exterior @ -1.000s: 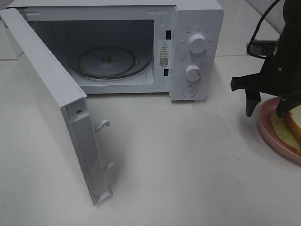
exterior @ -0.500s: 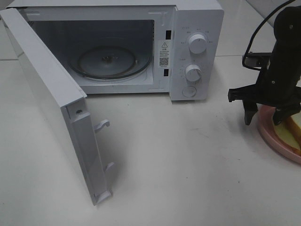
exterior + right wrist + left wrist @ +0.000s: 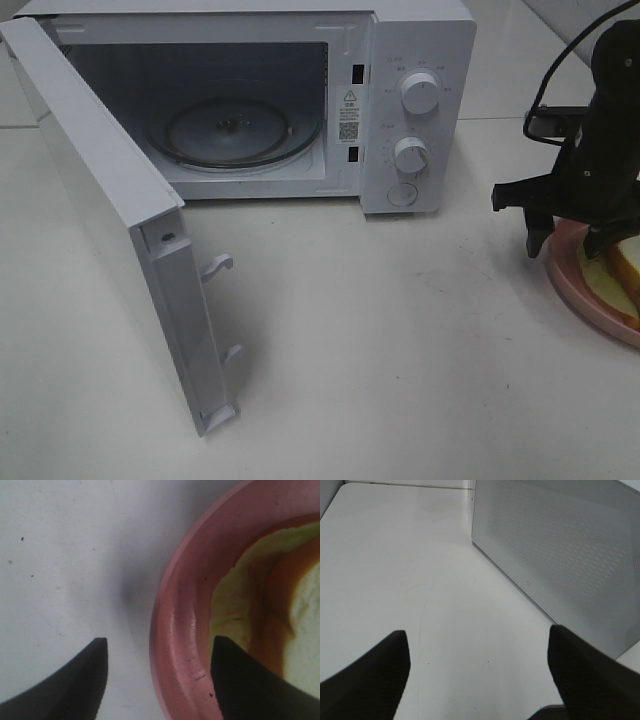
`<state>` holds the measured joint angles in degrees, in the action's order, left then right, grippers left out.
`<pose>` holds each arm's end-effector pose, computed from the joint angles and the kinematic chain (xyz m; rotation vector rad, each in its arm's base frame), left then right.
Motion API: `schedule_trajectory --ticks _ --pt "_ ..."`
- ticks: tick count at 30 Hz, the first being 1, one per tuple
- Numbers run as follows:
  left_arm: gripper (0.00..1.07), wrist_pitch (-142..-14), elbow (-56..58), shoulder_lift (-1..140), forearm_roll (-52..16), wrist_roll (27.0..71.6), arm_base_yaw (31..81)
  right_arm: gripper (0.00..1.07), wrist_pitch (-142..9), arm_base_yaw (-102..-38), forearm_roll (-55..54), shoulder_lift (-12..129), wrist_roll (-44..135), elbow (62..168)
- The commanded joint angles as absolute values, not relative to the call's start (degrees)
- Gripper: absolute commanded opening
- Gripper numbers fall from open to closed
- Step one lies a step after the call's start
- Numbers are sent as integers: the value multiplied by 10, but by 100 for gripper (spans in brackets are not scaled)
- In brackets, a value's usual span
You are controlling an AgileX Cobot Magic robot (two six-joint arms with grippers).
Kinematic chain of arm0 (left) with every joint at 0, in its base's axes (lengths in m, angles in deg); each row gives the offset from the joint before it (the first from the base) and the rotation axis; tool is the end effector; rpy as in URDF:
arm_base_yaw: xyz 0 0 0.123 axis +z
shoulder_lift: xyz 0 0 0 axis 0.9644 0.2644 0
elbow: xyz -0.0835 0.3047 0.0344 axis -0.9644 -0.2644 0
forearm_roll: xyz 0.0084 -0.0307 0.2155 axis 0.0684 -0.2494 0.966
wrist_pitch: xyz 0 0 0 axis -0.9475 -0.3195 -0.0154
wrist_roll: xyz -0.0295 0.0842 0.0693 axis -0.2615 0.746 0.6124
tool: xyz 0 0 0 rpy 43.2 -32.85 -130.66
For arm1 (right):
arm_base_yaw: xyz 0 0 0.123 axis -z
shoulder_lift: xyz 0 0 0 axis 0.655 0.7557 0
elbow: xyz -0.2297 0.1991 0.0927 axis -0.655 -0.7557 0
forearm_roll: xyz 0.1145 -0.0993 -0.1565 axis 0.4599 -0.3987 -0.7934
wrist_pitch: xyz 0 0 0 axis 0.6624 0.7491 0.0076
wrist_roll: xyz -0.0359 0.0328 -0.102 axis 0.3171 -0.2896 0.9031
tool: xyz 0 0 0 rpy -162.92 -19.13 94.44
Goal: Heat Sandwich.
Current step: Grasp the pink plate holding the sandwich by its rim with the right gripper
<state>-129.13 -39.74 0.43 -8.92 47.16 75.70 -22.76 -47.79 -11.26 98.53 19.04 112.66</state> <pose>-0.0519 -0.0105 0.2527 0.0171 2.0410 -0.0861 0.3442 0.0280 0.1853 0.2026 2.9062 -0.1140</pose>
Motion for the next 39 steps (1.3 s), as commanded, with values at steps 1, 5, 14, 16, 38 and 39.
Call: schedule_trajectory --ticks 1,5,14,16,38,39 --pt "73 -1284 -398 2 -91 469 758 60 -230 -476 -117 994 187 1123" --pt "73 -1284 -398 2 -91 469 758 60 -228 -476 -118 1012 187 1123" --pt "73 -1284 -398 2 -91 469 758 59 -233 -476 -132 1042 187 1123" --pt "73 -1284 -398 2 -91 469 758 57 -241 -476 -132 1049 187 1123" --pt "73 -1284 -398 2 -91 469 758 0 -228 -476 -136 1067 187 1123" --pt "73 -1284 -398 2 -91 469 758 0 -228 -476 -137 1067 187 1123"
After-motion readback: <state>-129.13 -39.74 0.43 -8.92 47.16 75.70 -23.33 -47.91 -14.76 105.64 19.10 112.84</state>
